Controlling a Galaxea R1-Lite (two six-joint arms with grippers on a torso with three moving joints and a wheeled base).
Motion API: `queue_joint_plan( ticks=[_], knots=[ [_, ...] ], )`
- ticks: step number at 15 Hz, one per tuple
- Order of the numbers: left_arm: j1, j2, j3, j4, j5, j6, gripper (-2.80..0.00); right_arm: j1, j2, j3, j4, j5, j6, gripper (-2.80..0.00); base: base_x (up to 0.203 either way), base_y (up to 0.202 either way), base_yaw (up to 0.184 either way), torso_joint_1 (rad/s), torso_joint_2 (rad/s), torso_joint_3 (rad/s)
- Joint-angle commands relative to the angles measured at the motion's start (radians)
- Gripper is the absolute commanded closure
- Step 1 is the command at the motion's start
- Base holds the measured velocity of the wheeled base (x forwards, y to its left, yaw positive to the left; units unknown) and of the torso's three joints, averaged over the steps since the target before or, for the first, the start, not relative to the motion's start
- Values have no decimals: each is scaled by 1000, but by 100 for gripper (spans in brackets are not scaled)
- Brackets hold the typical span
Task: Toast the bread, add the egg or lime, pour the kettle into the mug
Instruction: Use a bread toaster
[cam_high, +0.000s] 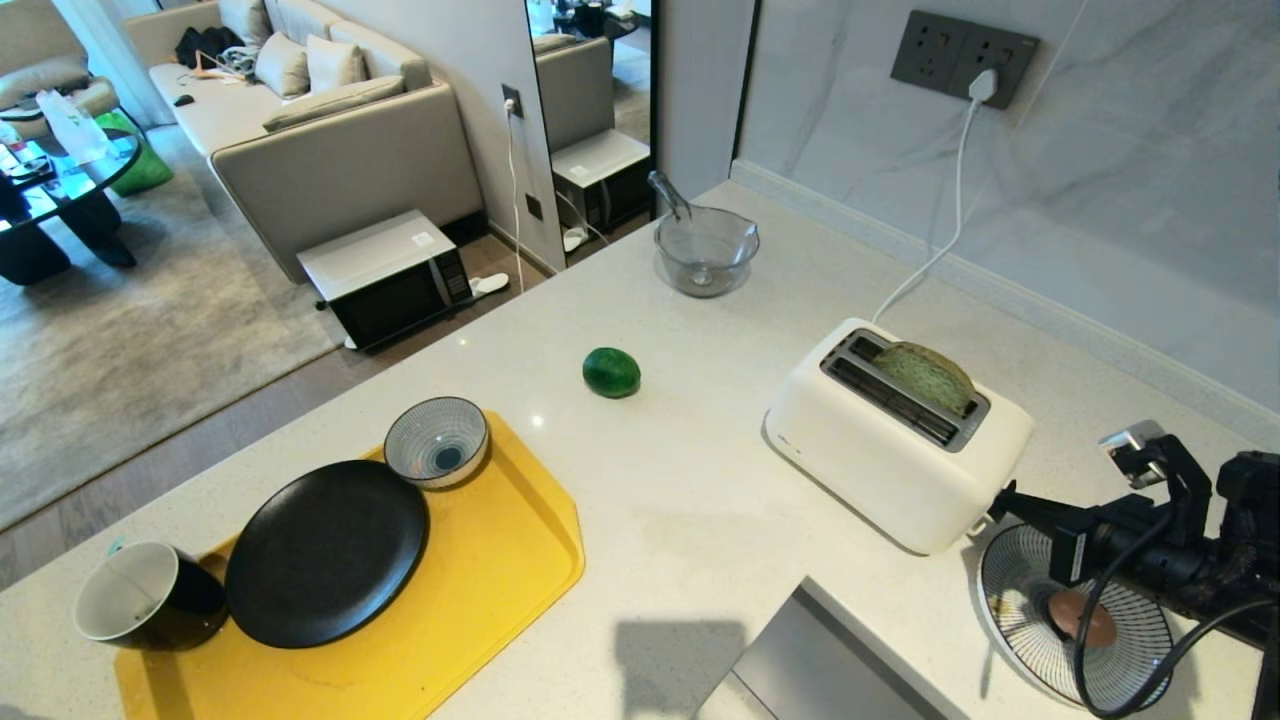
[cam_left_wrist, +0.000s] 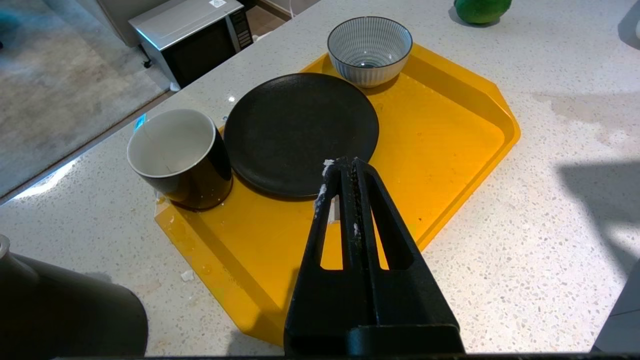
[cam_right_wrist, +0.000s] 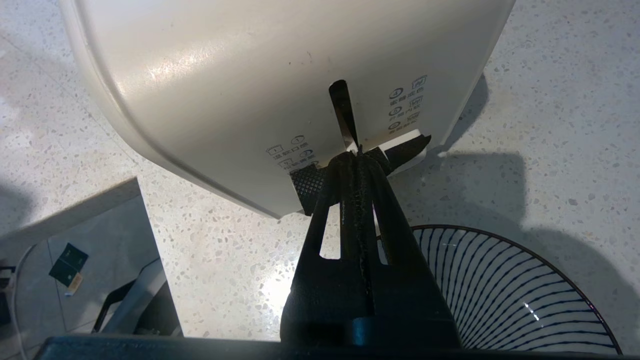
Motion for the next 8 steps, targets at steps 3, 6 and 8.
queue_joint_plan(
  ticks=[3, 6, 8],
  knots=[
    [0, -2, 17, -1, 0, 0, 0, 0, 2, -3, -7, 3, -3, 0, 0, 0, 0, 0, 0, 0],
    [0, -2, 17, -1, 0, 0, 0, 0, 2, -4, -4, 3, -3, 0, 0, 0, 0, 0, 0, 0],
    [0, -2, 17, -1, 0, 0, 0, 0, 0, -5, 6, 3, -3, 0, 0, 0, 0, 0, 0, 0]
  ],
)
